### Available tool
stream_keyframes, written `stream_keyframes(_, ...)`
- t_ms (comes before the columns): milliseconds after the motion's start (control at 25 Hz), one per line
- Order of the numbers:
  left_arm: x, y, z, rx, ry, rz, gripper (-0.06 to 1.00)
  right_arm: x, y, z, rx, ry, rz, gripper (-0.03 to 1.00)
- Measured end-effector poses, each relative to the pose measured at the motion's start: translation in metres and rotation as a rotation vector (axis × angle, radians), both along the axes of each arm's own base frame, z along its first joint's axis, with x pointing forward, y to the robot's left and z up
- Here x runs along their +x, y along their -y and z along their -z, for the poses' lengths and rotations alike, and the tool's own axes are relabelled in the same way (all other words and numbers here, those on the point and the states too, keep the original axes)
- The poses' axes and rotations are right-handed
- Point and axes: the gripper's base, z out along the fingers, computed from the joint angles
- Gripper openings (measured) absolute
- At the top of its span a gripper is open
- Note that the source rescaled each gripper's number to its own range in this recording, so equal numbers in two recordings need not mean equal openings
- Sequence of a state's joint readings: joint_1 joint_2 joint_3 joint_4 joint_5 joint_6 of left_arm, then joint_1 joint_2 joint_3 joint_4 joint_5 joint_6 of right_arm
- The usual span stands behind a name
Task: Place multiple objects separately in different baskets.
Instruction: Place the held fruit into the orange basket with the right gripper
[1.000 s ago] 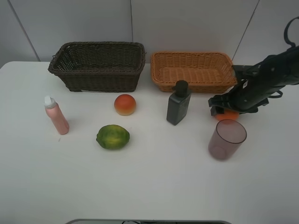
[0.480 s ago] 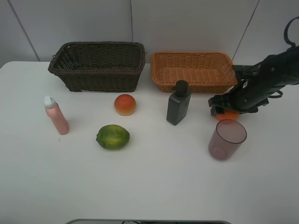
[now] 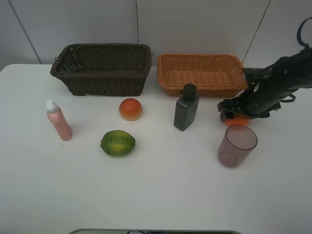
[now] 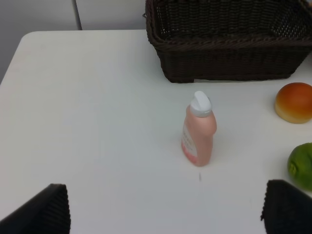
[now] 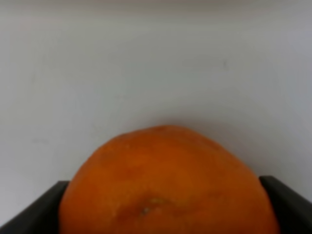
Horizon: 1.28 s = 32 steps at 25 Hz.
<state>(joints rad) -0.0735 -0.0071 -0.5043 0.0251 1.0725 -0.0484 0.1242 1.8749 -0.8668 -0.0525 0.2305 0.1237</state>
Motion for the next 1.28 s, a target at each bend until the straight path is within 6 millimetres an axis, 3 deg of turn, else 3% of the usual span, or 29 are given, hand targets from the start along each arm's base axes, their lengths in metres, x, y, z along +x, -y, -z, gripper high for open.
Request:
stream_keyframes(440,0.000,0.000,0.000,0.000,0.000,0.000,1.00,-0.013,0.004,-0.068,-0.025,0.018,-0.007,0.91)
stream_keyframes(800,0.000,0.000,0.000,0.000,0.000,0.000,1.00,0.020,-0.003,-0.138,-0.068,0.053,-0.070,0.91)
stream_keyframes(1080,0.000,0.000,0.000,0.000,0.000,0.000,1.00,0.065,-0.011,-0.151,-0.056,0.117,-0.071,0.91)
stream_keyframes(1280,0.000,0.000,0.000,0.000,0.000,0.000,1.00,0.100,-0.024,-0.140,-0.053,0.133,-0.091,0.91)
